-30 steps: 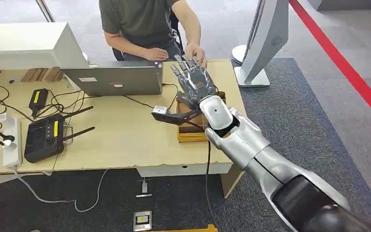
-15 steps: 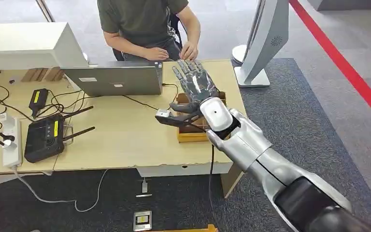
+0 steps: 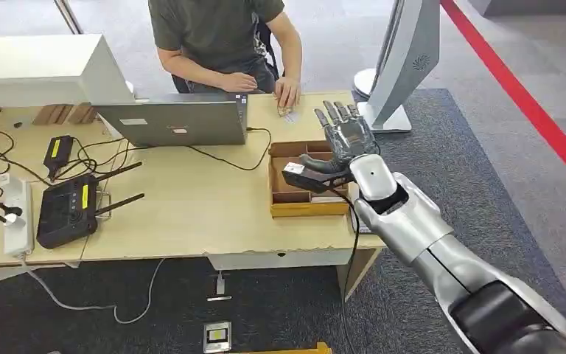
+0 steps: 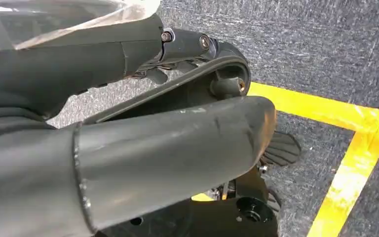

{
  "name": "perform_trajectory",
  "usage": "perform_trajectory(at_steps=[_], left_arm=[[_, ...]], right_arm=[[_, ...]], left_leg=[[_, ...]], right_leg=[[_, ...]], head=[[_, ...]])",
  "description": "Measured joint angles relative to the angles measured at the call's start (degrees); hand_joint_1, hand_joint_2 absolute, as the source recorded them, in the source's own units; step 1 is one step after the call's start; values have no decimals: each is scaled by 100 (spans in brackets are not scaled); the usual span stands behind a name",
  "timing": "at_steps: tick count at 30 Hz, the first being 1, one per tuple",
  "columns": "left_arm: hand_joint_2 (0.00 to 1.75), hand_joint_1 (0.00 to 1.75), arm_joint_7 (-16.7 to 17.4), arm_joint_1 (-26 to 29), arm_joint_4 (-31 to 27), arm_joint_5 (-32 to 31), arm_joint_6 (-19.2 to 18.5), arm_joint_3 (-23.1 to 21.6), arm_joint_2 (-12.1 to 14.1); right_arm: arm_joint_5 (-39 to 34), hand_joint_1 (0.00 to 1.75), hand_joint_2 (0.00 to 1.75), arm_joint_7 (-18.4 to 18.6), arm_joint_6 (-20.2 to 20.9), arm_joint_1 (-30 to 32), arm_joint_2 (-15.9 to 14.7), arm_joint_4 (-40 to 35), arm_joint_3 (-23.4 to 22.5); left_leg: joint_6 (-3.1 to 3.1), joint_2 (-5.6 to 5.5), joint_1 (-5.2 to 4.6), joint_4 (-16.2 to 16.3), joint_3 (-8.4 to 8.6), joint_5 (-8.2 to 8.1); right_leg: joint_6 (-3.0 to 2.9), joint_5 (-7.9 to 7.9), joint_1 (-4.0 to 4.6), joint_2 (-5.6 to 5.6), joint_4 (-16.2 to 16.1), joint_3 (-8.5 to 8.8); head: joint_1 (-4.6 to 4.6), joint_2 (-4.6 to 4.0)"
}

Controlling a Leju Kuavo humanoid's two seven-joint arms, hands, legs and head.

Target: Pass the card to the sensor for recognition and then transmit it.

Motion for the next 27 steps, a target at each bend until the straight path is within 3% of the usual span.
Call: perform_trajectory(at_steps=[7,13,15,16,19,27], left_arm=[[0,0,50,35,2,-85,-210,0,72],[0,0,52,30,4,-105,-269,0,109],[0,0,50,36,4,-125,-312,0,125],[0,0,44,52,4,-133,-339,0,131],[0,0,44,82,9,-133,-354,0,171],[0,0,68,38,9,-129,-391,0,197]], right_arm=[[-774,0,0,396,188,377,-1062,-394,-737],[-1064,0,0,658,363,766,-1642,-759,-1255],[-1180,0,0,845,485,1350,-2145,-1216,-1772],[-1186,0,0,927,568,1600,-2334,-1370,-2125],[-1090,0,0,966,752,2113,-2710,-1743,-2803],[-988,0,0,1049,983,3102,-3236,-2520,-4279]], left_leg=[[7,-2,-5,5,-4,-5],[7,0,-3,14,59,-4],[15,-68,8,19,40,4],[14,-101,8,20,34,5],[9,-56,6,17,34,-7],[13,-47,3,17,38,-7]], right_leg=[[5,3,-4,-3,-7,6],[6,4,-1,1,-14,-2],[14,-5,9,-75,-18,35],[20,-9,8,-98,-17,35],[12,-3,7,-57,-17,23],[11,-1,5,-53,-17,20]], head=[[7,0],[-2,0],[-27,0],[17,0],[35,0],[33,0]])
